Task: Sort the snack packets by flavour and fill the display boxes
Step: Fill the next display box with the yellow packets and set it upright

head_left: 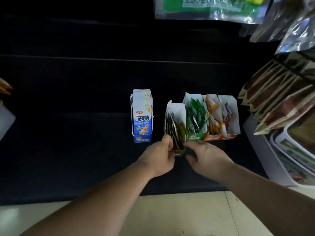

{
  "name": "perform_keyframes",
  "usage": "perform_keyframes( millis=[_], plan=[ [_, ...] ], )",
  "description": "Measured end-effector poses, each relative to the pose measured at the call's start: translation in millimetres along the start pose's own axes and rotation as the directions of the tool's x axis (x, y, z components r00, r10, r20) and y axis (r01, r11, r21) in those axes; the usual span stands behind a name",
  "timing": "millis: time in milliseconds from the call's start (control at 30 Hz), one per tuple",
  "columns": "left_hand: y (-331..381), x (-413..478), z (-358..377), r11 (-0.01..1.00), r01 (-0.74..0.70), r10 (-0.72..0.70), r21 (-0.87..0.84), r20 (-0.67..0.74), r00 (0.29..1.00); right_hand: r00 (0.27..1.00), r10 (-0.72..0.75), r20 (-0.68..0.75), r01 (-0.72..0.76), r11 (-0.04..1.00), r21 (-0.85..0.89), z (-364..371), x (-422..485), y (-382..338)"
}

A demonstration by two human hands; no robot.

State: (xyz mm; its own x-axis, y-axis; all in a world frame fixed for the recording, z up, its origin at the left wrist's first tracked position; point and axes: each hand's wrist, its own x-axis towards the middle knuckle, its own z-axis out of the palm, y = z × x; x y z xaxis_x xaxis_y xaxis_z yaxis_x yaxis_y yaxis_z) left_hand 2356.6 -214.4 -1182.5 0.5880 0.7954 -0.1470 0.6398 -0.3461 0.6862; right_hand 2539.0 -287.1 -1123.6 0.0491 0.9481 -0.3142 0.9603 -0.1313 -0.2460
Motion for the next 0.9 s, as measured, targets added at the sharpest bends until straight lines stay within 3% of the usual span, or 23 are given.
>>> perform_keyframes(
  millis=[100, 200, 300, 400, 500, 733, 900],
  plan=[
    [-1, -43, -2, 0.996, 0.08, -0.078, -0.036, 0.051, 0.996, 0.993, -0.058, 0.099, 0.065, 0.995, -0.076, -2, -24, -17],
    [2, -85, -4, 0.989, 0.143, -0.138, -0.035, 0.103, 0.985, 0.993, -0.016, 0.118, 0.027, 0.995, -0.094, -3, -45, -42],
    [8, -127, -8, 0.981, 0.184, -0.173, -0.055, 0.167, 0.971, 0.989, 0.039, 0.144, -0.049, 0.996, 0.069, 13, -83, -75],
    [12, -163, -9, 0.963, 0.241, -0.215, -0.121, 0.19, 0.958, 0.977, 0.135, 0.166, -0.183, 0.928, 0.325, 29, -127, -101],
    [15, -184, -8, 0.948, 0.273, -0.23, -0.162, 0.242, 0.942, 0.947, 0.195, 0.256, -0.271, 0.911, 0.31, 29, -151, -113],
    [8, -178, -6, 0.932, 0.266, -0.288, -0.247, -0.057, 0.956, 0.917, 0.282, 0.283, -0.371, 0.865, 0.339, -2, -134, -109],
    [1, -176, -2, 0.939, 0.278, -0.295, -0.202, -0.06, 0.954, 0.884, 0.276, 0.377, -0.417, 0.829, 0.372, 9, -120, -100]
  ],
)
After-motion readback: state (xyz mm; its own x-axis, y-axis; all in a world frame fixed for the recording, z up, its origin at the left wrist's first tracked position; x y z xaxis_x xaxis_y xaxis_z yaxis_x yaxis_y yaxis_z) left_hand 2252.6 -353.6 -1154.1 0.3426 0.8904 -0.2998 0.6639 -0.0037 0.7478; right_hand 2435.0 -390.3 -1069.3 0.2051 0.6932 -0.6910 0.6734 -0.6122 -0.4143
